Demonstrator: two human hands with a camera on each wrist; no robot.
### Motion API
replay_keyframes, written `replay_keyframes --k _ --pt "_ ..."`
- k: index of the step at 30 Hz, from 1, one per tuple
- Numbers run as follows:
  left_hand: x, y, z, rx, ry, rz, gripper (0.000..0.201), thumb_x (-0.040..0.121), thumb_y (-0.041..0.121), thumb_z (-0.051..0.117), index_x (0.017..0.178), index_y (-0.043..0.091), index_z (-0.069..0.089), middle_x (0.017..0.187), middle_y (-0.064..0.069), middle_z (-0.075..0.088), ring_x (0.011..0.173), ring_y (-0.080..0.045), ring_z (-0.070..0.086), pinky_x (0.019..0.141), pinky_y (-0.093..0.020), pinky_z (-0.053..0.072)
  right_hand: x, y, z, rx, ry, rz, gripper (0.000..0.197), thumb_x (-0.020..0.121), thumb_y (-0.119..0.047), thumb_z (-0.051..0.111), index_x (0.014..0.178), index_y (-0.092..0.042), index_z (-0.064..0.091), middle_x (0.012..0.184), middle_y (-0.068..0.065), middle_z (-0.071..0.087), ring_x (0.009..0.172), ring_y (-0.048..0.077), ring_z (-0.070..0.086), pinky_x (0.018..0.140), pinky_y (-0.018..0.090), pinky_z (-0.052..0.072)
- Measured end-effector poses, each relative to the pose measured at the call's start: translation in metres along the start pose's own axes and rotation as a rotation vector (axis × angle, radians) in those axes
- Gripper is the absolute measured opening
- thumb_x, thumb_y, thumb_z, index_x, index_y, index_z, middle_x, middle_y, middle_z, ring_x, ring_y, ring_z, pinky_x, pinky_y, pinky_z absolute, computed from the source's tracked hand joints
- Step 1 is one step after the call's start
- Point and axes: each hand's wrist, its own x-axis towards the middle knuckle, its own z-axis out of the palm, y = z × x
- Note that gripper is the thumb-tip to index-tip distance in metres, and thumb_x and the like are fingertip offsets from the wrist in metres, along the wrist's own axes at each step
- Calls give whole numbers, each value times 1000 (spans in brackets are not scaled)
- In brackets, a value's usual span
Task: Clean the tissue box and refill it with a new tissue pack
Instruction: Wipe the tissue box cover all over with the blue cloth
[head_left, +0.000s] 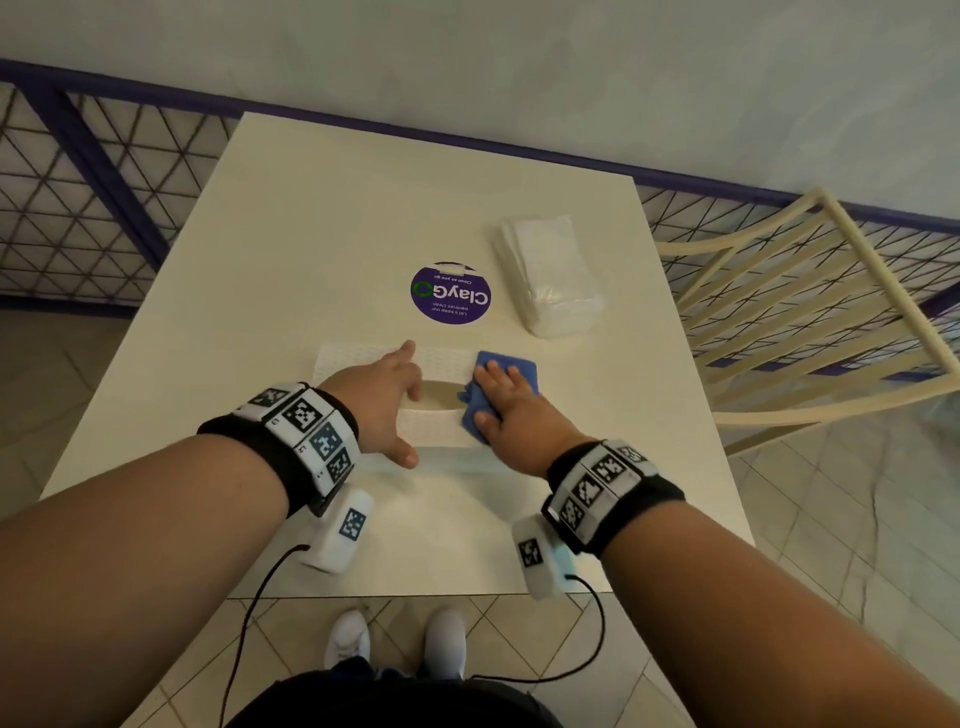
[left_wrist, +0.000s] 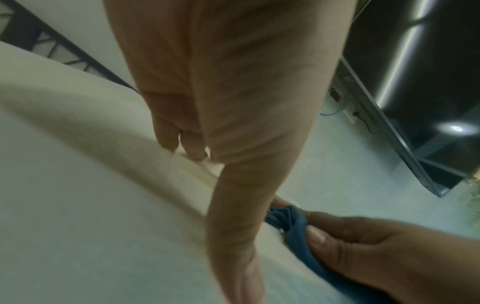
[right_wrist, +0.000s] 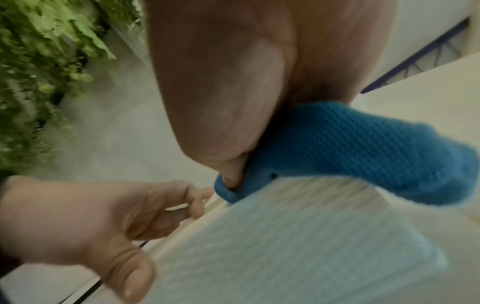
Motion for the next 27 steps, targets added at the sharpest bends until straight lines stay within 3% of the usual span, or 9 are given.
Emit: replay_keyframes --k 2,4,9,12,15,17,20,24,27 --pt "0 -5 -5 47 -39 11 57 60 51 83 103 28 54 159 14 -7 123 -18 48 90 -32 46 6 -2 0 4 10 18 58 100 -28 36 151 -21 9 161 -1 0 148 18 -3 119 45 11" --pt "-1 -8 -7 58 -19 25 53 58 56 81 98 29 59 158 17 -1 119 -17 51 90 -31 46 3 -3 2 3 2 29 57 101 -27 34 151 -19 8 161 0 0 148 18 -4 120 44 8" --pt "-7 -3 -4 160 40 50 63 64 64 73 111 23 64 141 17 32 105 -17 55 88 -31 44 -27 4 11 41 -17 7 53 101 -23 36 150 -24 16 161 -1 8 148 16 3 115 28 10" --pt "-11 7 -1 460 112 129 60 75 68 57 110 20 65 129 7 44 104 -20 50 95 -35 35 -50 11 3 38 -44 26 45 101 -23 37 145 -27 33 154 0 33 140 19 31 100 22 28" --pt "-11 18 12 530 139 241 53 86 57 48 123 20 55 142 1 38 115 -19 48 103 -38 25 -62 23 -15 170 128 91 30 97 -21 43 124 -21 56 124 6 63 112 25 57 82 23 35" --pt "-8 24 15 475 86 258 54 90 52 46 135 22 41 146 0 36 119 -20 48 105 -39 23 -66 34 -26 297 344 163 26 97 -20 44 118 -17 59 116 11 66 106 28 59 81 24 36" --pt "1 33 4 293 13 206 56 92 48 48 140 24 35 136 -1 46 121 -22 46 104 -38 29 -72 46 -42 478 582 235 29 99 -20 41 122 -14 56 114 12 65 99 22 56 83 25 38" --pt "11 36 -21 -198 19 138 46 92 44 52 131 21 46 120 -1 55 110 -21 54 92 -33 41 -81 48 -65 657 821 207 27 99 -26 38 118 -20 56 98 1 64 98 22 60 90 38 48" --pt "16 34 -29 -604 29 122 44 92 44 53 129 22 51 113 4 64 105 -16 60 97 -32 44 -84 38 -73 833 903 146 22 98 -29 41 115 -27 55 85 -8 63 86 7 61 87 37 51"
